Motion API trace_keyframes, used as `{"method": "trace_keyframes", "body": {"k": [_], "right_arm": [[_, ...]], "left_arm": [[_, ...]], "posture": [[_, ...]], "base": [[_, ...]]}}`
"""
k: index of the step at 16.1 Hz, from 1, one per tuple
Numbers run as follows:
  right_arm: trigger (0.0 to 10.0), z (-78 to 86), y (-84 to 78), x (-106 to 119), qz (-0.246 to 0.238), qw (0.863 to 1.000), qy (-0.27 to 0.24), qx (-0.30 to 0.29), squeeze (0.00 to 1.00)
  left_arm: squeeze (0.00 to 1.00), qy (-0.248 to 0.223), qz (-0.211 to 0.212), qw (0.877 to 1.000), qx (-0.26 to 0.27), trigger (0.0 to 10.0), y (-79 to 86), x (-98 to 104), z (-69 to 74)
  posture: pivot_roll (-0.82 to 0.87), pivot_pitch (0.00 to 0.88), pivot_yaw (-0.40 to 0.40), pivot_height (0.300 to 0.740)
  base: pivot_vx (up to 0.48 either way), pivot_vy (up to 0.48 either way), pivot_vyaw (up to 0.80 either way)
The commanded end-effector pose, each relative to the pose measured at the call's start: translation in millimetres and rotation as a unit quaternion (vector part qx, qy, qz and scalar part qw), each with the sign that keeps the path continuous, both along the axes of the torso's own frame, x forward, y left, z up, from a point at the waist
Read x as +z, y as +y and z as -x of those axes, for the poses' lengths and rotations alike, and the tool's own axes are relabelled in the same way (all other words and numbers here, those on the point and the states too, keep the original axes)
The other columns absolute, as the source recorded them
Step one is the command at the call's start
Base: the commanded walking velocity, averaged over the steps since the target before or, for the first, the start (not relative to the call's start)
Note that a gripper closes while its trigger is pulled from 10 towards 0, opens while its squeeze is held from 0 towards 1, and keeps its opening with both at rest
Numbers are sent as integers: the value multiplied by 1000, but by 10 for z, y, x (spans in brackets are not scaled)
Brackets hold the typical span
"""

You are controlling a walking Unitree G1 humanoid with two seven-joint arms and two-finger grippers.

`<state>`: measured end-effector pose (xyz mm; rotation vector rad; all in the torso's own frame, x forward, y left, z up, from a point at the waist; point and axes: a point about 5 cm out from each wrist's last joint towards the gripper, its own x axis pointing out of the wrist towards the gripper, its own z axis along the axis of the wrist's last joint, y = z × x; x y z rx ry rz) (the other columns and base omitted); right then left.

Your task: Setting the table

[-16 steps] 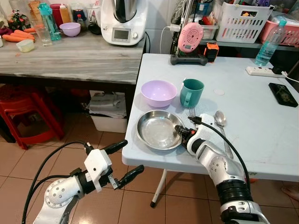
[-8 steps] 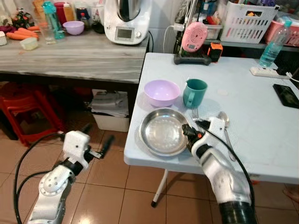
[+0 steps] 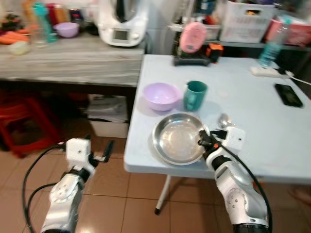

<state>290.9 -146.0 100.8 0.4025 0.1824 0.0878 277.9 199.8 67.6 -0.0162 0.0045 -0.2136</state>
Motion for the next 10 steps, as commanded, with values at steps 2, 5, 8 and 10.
{"method": "trace_keyframes", "body": {"k": [2,5,8,10], "right_arm": [[10000,2,-32,60,9,1000,-13,-9,0],[10000,10,-26,56,7,1000,-14,-8,0],[10000,13,-15,57,5,1000,-15,-7,0],[10000,17,-10,55,4,1000,-16,-7,0]], "left_arm": [[0,-5,1,1000,7,10000,13,20,-33],[0,-6,3,1000,8,10000,-10,2,-39],[0,-4,5,1000,6,10000,-31,-1,-51],[0,-4,4,1000,5,10000,-33,1,-57]], "posture": [[10,0,-32,740],[5,0,-37,740],[5,0,-33,740],[2,0,-29,740]], "base": [[0,311,-781],[0,321,-763],[0,341,-735],[0,373,-681]]}}
